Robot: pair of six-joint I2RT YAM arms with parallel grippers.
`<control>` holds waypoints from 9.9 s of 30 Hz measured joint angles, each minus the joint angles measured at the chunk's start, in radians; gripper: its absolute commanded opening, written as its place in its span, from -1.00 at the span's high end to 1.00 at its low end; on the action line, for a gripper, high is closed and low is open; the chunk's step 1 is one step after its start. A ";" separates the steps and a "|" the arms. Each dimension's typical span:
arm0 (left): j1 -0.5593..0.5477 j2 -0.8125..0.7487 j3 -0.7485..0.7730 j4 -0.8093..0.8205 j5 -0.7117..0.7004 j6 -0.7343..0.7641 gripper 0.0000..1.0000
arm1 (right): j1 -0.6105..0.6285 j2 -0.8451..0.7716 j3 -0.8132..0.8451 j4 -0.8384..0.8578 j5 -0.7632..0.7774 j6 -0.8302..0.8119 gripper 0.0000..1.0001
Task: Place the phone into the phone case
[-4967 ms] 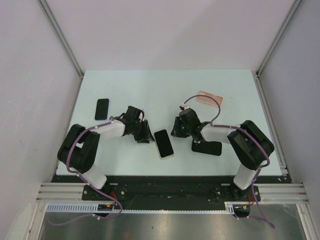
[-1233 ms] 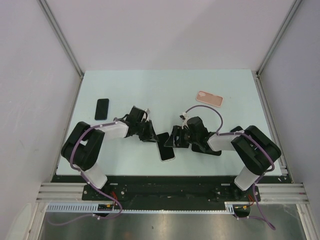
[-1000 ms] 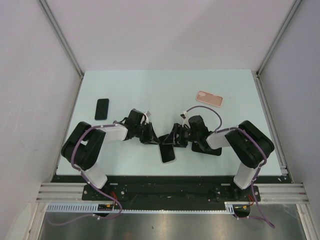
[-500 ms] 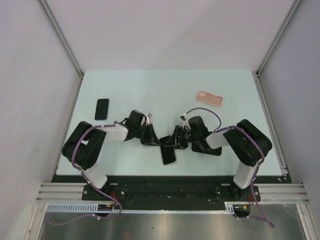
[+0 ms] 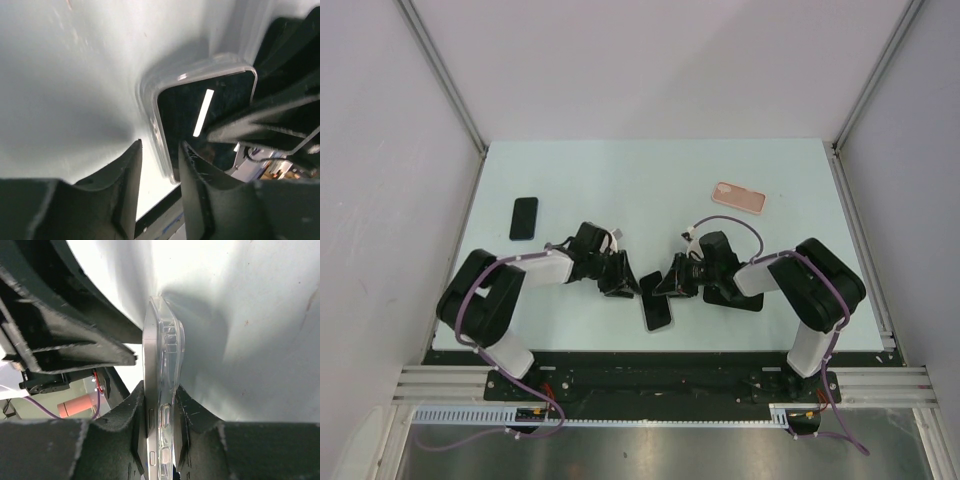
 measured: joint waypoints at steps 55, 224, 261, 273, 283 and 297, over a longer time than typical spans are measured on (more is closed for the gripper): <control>-0.103 -0.311 -0.157 0.499 0.387 -0.186 0.28 | -0.067 -0.597 0.000 -0.306 -0.080 0.045 0.23; 0.107 -0.444 -0.037 0.037 0.330 0.023 -0.71 | -0.092 -0.422 -0.070 0.206 -0.130 0.146 1.00; 0.169 -0.594 0.068 -0.456 -0.233 0.325 -0.96 | -0.231 0.346 0.516 -0.129 0.011 -0.081 0.02; 0.169 -0.595 0.068 -0.456 -0.269 0.325 -0.96 | -0.253 0.257 0.550 -0.368 0.150 -0.205 0.93; 0.169 -0.613 0.068 -0.457 -0.295 0.325 -0.96 | -0.147 0.236 0.550 -0.389 0.106 -0.203 1.00; 0.213 -0.598 0.068 -0.460 -0.294 0.325 -0.96 | -0.095 0.273 0.550 -0.381 0.108 -0.208 1.00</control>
